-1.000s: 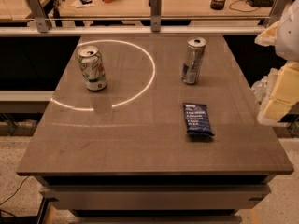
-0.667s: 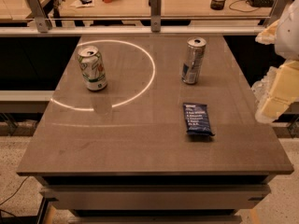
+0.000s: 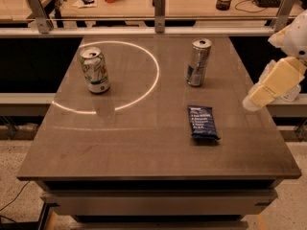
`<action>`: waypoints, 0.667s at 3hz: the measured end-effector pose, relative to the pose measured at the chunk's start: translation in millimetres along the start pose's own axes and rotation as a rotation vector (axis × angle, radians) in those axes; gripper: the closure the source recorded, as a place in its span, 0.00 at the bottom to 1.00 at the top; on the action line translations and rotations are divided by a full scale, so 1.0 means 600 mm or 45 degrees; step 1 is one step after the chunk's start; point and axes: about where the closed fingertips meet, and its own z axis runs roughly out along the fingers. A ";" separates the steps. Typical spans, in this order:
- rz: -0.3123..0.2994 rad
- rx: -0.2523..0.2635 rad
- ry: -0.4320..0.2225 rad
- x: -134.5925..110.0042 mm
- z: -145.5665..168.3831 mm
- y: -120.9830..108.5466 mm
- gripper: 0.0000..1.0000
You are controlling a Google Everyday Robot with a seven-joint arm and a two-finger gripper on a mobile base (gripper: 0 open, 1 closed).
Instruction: Move redbull can near rxbar blueberry
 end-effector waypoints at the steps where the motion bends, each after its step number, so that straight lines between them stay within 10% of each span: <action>1: 0.112 0.034 -0.220 -0.009 0.025 -0.029 0.00; 2: 0.175 0.069 -0.393 -0.020 0.054 -0.045 0.00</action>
Offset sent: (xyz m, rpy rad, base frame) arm 0.0654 0.0047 -0.0306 0.4492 -0.2738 -0.1256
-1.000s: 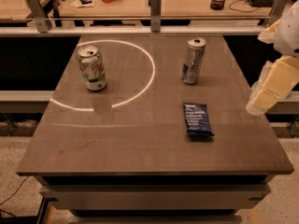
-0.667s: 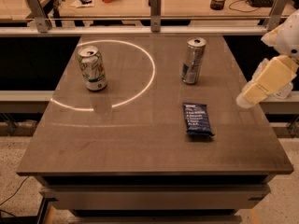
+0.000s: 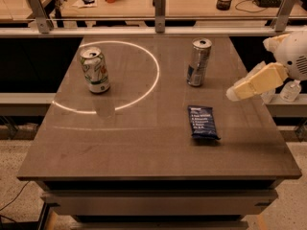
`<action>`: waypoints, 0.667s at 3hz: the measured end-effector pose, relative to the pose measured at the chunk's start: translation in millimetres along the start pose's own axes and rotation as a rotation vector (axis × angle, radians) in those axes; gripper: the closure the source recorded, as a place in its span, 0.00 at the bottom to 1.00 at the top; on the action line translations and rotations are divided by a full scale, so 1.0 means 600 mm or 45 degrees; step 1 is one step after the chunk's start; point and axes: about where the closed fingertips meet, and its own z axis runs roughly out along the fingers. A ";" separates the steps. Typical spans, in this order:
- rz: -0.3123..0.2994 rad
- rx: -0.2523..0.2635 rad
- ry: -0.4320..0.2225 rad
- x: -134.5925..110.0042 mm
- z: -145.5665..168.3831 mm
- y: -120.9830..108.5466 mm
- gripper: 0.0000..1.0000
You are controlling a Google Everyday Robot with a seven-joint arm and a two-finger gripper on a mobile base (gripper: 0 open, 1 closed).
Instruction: Move redbull can near rxbar blueberry
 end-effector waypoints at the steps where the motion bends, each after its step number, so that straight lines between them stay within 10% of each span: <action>1: 0.045 -0.018 -0.119 -0.005 0.045 -0.010 0.00; 2: 0.078 -0.050 -0.227 -0.021 0.087 -0.025 0.00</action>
Offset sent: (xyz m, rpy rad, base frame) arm 0.0784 0.0324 -0.0359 0.3069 -0.0949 0.0298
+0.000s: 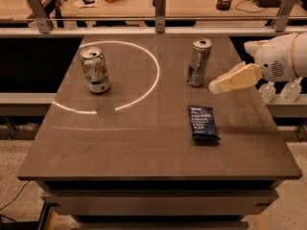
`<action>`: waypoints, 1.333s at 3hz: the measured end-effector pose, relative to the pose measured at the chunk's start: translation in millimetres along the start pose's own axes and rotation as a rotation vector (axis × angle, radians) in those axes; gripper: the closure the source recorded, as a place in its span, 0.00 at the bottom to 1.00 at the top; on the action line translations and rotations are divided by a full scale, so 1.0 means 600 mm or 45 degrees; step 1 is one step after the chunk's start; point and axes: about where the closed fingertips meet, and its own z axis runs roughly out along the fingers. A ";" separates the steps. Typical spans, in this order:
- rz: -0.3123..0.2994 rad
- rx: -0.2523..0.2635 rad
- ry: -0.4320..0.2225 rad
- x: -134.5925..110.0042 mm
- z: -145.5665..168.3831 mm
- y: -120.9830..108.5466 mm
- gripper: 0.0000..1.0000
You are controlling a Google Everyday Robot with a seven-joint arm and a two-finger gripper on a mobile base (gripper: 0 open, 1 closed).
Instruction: Move redbull can near rxbar blueberry
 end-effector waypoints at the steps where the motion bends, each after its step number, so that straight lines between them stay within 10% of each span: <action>1: 0.012 -0.030 -0.091 -0.014 0.051 -0.022 0.00; 4: 0.011 -0.078 -0.164 -0.054 0.149 -0.064 0.00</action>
Offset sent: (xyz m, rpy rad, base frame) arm 0.0926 0.0310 -0.0201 0.1236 -0.0637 0.0451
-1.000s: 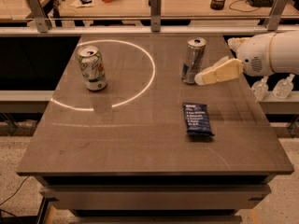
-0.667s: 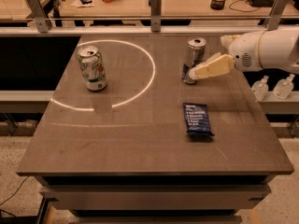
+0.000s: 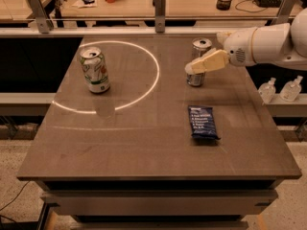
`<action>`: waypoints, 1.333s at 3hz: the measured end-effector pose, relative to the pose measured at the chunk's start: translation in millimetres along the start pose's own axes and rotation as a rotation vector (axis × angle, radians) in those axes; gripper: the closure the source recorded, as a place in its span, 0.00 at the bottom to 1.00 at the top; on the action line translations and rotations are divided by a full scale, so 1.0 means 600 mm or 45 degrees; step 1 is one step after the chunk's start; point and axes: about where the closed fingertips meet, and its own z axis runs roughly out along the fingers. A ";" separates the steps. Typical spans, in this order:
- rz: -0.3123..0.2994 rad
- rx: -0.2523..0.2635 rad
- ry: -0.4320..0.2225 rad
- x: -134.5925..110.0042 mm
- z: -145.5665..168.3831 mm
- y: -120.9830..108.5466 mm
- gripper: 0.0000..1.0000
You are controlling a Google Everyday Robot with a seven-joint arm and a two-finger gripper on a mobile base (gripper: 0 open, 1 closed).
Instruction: Move redbull can near rxbar blueberry
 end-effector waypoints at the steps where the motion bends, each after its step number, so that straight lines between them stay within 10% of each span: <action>1: -0.008 -0.015 -0.017 -0.006 0.012 -0.001 0.18; 4: -0.047 -0.031 -0.003 -0.015 0.003 0.010 0.88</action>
Offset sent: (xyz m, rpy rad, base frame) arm 0.0100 -0.0002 -0.0001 0.0158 -0.0350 0.0011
